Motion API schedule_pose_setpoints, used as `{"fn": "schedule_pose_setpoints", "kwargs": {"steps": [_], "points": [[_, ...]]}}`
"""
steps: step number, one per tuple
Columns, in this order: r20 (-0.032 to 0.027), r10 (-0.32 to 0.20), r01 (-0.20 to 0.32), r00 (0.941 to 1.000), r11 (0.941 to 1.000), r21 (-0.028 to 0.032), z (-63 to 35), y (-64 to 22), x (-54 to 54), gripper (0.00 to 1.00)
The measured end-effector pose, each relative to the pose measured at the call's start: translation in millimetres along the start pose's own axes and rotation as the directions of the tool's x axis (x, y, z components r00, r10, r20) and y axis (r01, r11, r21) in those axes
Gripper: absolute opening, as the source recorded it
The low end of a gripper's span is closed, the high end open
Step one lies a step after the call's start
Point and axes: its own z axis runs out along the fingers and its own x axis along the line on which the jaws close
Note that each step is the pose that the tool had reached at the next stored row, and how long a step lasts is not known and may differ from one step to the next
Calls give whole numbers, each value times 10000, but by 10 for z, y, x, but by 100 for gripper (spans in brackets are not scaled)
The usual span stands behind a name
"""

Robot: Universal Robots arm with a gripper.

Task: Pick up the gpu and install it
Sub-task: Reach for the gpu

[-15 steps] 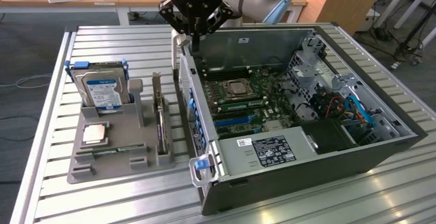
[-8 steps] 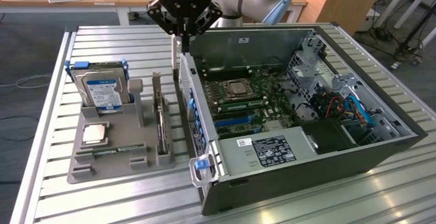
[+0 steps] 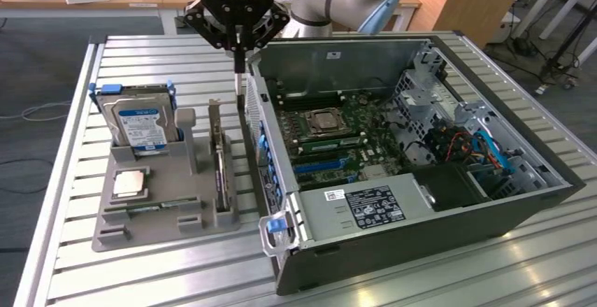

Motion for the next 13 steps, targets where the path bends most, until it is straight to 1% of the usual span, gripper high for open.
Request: {"fn": "schedule_pose_setpoints", "kwargs": {"steps": [6,13], "points": [[-19,1,-1,10000,10000,3,4,-9,110,11],[-51,2,-2,10000,10000,12,7,-16,201,11]]}}
